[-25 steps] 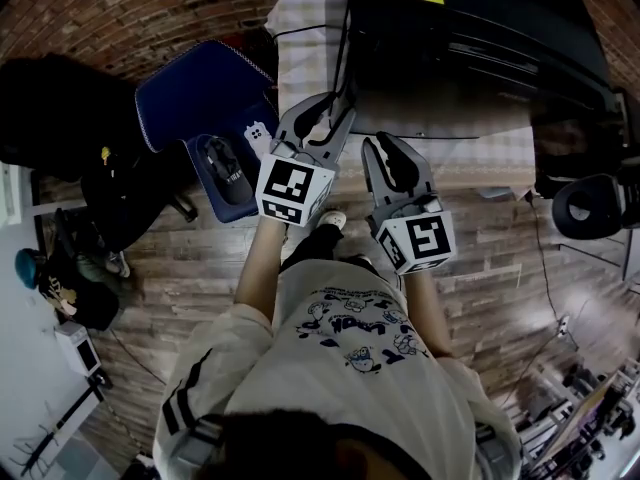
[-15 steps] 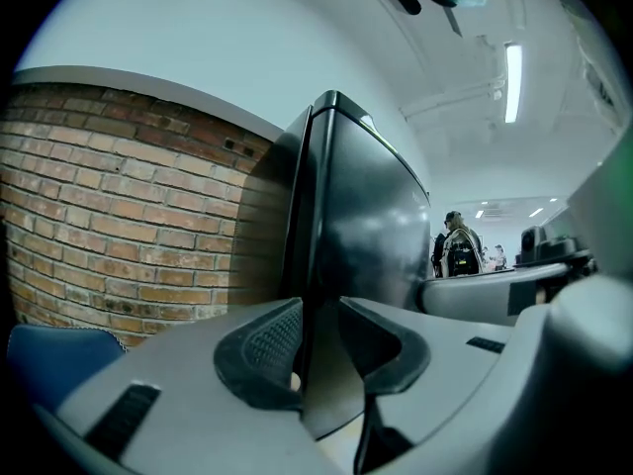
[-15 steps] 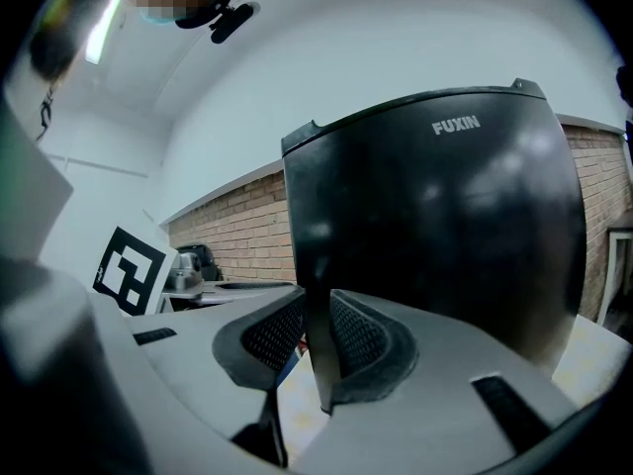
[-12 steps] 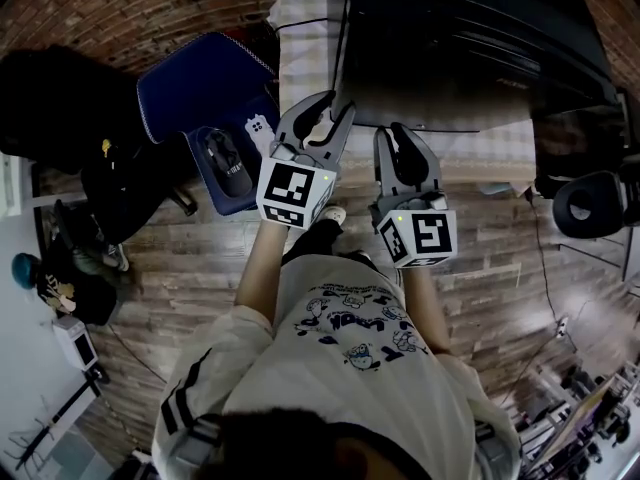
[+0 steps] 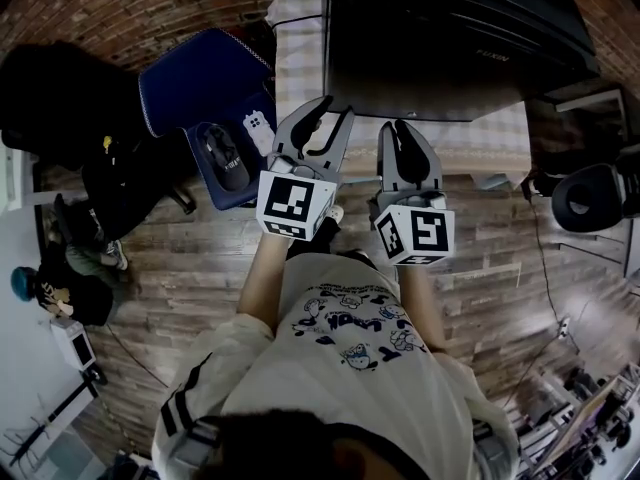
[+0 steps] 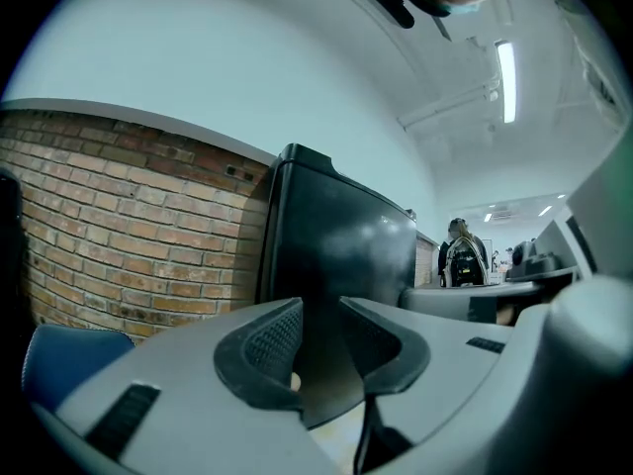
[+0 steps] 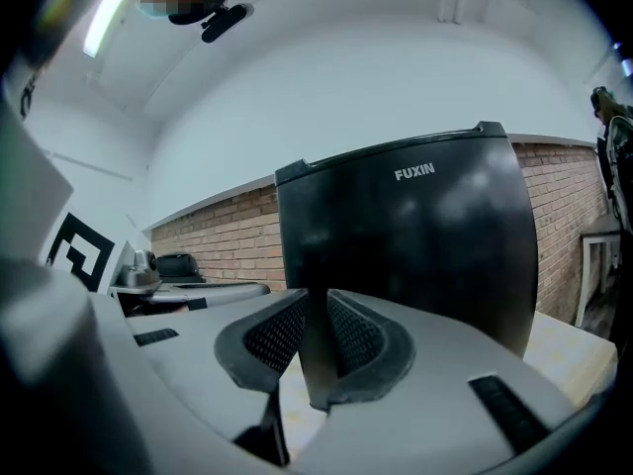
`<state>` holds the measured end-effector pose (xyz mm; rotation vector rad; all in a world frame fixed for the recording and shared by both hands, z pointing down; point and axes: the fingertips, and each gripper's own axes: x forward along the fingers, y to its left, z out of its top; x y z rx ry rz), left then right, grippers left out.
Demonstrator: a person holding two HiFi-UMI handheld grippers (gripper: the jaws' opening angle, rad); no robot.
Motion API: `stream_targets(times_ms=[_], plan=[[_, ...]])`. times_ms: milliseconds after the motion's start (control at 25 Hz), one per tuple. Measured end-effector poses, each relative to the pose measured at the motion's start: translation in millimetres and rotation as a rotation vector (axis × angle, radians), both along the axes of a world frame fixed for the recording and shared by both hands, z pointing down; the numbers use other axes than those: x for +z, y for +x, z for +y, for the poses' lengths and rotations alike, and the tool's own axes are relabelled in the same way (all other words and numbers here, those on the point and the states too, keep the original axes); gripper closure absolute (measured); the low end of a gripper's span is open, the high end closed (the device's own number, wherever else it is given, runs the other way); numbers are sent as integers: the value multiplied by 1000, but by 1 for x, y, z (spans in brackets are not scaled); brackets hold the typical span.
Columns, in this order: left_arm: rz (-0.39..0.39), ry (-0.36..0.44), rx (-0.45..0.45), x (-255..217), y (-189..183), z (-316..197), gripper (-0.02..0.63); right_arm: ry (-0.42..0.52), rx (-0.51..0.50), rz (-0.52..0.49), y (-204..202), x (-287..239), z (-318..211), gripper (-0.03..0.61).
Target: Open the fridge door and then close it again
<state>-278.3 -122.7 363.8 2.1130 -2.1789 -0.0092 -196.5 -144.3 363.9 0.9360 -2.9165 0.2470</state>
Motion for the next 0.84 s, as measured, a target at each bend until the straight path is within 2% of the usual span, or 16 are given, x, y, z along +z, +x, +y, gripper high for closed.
stream_targets(times_ms=[840], plan=[[-24, 27, 16, -21, 60, 25, 488, 9, 30, -28, 52, -15, 22, 506]])
